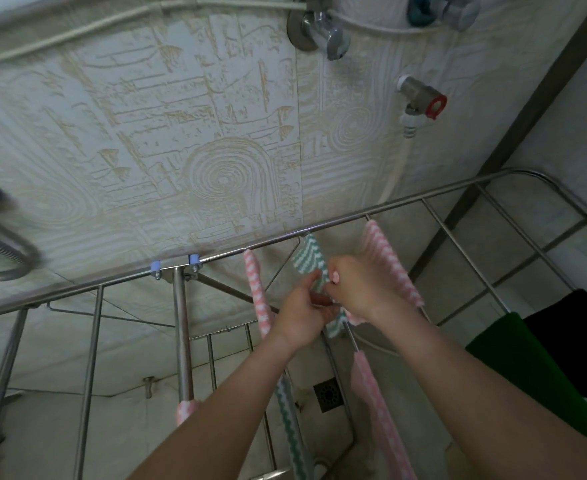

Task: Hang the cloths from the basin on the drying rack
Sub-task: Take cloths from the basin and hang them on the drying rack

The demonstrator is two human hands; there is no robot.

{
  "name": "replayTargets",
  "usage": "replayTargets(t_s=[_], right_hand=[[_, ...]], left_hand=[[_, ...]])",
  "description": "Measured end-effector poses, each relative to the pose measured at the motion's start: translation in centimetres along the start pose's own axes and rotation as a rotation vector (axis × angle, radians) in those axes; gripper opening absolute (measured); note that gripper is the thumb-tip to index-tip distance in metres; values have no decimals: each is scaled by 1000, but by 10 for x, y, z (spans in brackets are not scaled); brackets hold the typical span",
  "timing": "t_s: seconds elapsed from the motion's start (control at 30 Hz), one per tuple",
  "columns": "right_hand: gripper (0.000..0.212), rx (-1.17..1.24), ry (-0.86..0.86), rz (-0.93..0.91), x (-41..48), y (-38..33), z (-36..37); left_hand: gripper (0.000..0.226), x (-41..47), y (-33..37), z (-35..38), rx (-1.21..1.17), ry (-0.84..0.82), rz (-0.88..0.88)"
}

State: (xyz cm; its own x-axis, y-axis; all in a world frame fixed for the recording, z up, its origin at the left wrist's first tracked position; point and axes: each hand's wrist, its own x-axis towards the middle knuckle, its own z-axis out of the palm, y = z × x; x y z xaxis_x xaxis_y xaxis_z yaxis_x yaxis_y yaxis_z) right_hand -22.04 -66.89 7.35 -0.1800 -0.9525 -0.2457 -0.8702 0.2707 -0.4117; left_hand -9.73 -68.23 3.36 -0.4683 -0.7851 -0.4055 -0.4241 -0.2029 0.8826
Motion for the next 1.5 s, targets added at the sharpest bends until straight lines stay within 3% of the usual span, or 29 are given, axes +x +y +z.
replayTargets(t_s=[0.13,0.2,0.3,0.4,0.53,0.67,0.8,0.9,0.97,1.03,1.17,1.33,1.5], right_hand=[[9,11,-4,-29,-8,1,0],[14,7,-15,-26,-11,4,-1],[22,-199,-73,-98,-18,0,-1],[23,-256,-61,-104,-26,-3,1],[20,-46,-59,-28,-32,1,2],[17,-54,-65,-45,-42,8,-8],[38,355,43,16,-60,10,-36],[27,1013,84,59,-78,4,-48],[20,1442,49,83,-92,-6,-52],[23,1644,13,78,-105,-19,-52],[17,1647,6,71,-126,-55,-44],[16,1457,92,35,-147,-97,-29],[26,1424,48,-35,-163,-122,-17]], left_hand=[[64,0,-4,1,-90,56,-18],[59,1,-7,3,-34,96,-9],[53,4,-8,7,87,140,18],[61,5,-6,11,140,119,37],[83,-3,-6,9,196,-23,33],[95,-16,-5,6,193,-197,22],[74,-45,11,-7,9,-91,3],[43,-74,28,-20,-268,-56,69],[39,-96,40,-28,-475,-107,90],[39,-114,49,-38,-651,-111,111],[32,-143,53,-59,-840,-4,172],[26,-180,44,-73,-747,18,281],[42,-200,40,-99,-510,234,352]])
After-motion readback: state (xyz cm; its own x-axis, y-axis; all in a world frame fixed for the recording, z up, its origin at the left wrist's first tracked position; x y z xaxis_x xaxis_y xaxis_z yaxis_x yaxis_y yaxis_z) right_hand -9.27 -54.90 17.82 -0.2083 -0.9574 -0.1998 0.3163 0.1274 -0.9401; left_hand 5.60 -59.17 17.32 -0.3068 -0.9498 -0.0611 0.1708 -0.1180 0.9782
